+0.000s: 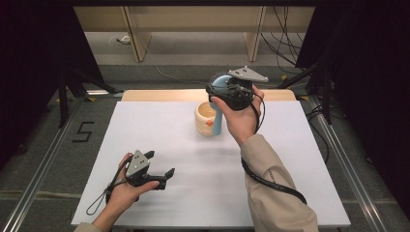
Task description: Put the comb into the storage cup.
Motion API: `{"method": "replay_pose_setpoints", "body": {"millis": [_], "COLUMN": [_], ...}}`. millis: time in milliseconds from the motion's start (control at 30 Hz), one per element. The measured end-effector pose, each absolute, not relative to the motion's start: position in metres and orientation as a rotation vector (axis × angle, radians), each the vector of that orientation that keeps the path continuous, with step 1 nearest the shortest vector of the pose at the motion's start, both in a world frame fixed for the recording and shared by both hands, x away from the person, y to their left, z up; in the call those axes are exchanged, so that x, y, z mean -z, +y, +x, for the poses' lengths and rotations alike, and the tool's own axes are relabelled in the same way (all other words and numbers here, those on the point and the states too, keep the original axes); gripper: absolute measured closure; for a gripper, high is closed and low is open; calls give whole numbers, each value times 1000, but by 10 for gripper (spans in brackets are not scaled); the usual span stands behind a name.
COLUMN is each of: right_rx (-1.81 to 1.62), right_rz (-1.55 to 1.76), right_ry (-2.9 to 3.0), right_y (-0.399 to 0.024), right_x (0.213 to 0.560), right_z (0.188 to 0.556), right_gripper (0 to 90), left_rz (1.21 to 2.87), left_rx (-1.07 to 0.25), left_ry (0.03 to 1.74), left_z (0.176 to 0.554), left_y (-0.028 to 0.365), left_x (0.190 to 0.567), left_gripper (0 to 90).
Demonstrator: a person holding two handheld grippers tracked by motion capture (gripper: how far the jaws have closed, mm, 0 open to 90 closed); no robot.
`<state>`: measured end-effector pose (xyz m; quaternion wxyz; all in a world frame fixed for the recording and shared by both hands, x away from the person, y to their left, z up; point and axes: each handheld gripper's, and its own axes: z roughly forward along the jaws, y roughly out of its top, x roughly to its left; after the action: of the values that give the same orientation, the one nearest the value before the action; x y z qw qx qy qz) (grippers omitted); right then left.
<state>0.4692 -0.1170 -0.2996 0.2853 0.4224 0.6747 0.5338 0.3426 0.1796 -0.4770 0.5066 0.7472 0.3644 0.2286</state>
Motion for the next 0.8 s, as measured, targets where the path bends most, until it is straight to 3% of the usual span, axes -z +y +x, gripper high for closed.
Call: {"method": "replay_pose_setpoints", "body": {"millis": [800], "right_rx": [-1457], "right_rz": [1087], "right_ry": [1759], "right_y": [-117], "right_x": [287], "right_z": [471], "right_gripper": [211], "left_rz": [1794], "left_rx": [-552], "left_ry": [887], "left_z": [343], "left_y": [180], "left_x": [477], "left_gripper": [43]}}
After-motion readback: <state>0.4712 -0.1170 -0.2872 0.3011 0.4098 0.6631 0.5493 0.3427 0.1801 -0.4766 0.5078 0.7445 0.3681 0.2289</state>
